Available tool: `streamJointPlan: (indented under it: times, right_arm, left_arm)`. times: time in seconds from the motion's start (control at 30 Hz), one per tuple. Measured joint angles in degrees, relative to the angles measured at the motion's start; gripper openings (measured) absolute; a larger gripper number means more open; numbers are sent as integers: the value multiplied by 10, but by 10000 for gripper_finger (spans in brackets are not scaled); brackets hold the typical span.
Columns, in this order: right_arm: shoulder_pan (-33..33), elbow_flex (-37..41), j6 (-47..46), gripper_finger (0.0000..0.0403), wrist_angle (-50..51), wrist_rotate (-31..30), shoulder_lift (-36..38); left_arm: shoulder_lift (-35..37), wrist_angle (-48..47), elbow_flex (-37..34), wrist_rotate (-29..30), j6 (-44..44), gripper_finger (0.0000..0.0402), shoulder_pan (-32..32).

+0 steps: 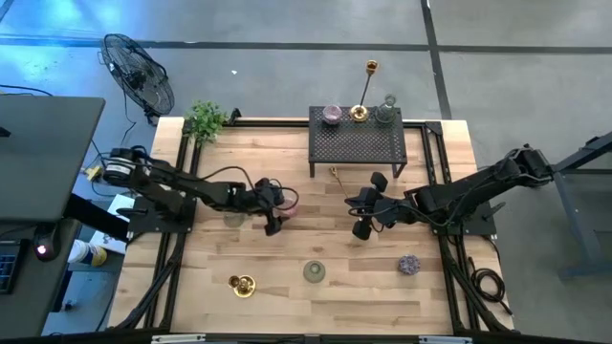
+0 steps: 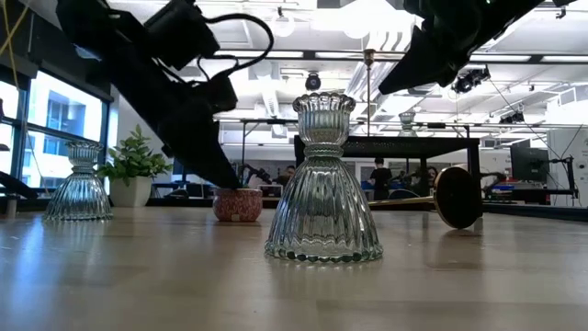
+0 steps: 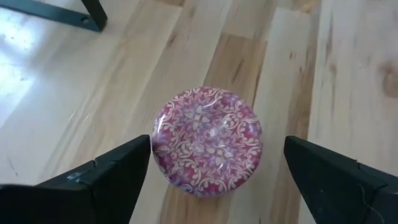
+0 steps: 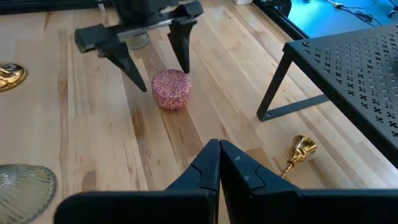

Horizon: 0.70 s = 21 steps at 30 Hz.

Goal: Pick & Place candle stick holders
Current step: Put the pink patterned scented candle on the shelf aligned with the red patterned scented candle

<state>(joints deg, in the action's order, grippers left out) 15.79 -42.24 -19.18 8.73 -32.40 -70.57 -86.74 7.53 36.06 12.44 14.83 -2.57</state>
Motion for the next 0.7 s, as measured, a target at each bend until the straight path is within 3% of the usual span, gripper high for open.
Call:
streamJointPlan:
  times: [0.3,0.57,0.7]
  right_arm:
    - [0,0,1,0,-1,-2,0]
    - [0,0,2,0,-1,-4,0]
    - [0,0,2,0,-1,-4,0]
  left_arm:
    - [-51,40,8,4,-20,361,-1]
    - [-61,58,8,6,-29,284,0]
    - [-61,60,8,7,-30,282,0]
